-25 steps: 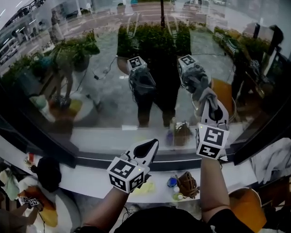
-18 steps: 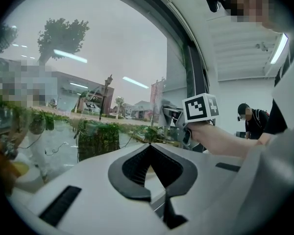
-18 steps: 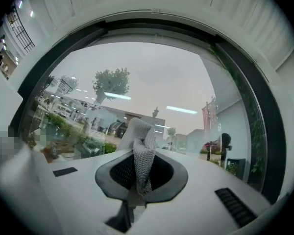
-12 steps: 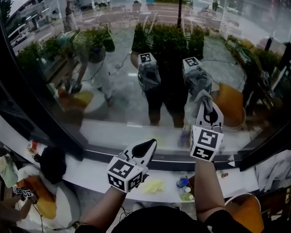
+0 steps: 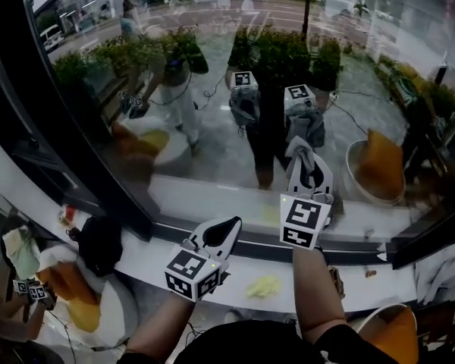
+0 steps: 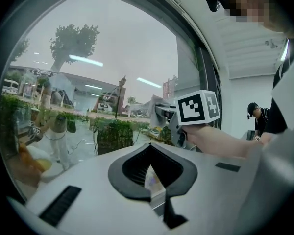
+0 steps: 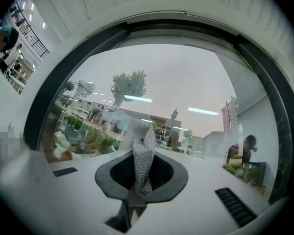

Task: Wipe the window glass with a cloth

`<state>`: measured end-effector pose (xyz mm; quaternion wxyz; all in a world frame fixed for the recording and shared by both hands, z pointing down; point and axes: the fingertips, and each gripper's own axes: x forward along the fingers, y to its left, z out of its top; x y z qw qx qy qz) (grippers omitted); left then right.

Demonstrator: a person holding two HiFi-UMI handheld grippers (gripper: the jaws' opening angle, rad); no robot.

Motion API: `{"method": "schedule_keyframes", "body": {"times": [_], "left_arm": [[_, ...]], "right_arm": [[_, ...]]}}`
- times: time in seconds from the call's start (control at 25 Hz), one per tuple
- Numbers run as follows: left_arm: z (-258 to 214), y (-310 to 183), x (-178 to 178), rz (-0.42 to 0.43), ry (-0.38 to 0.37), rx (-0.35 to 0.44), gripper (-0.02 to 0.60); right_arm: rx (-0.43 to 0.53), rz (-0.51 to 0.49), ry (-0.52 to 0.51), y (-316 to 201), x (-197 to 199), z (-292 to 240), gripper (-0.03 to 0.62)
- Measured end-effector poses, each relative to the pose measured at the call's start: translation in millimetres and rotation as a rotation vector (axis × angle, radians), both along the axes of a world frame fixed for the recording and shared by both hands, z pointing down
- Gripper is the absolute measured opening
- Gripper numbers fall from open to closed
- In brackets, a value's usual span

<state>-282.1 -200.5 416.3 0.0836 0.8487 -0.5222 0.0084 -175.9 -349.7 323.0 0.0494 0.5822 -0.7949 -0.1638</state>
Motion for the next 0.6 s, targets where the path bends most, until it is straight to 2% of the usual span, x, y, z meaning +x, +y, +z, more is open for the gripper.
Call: {"method": "schedule_keyframes", "body": {"times": [0.24,0.6], "left_arm": [[7.8,11.4,-40.5,-0.041,0.018,-0.009,0.007],[13.4,9.0,-51.3,-0.037,0.038,-0.009,0.007]], "right_arm": [[-0.063,-0.082,0.022,4.9,-71.4,26.0,0.041],[-0.064,-0.087,0.026,6.5,-81.7,29.8,0.041]]}}
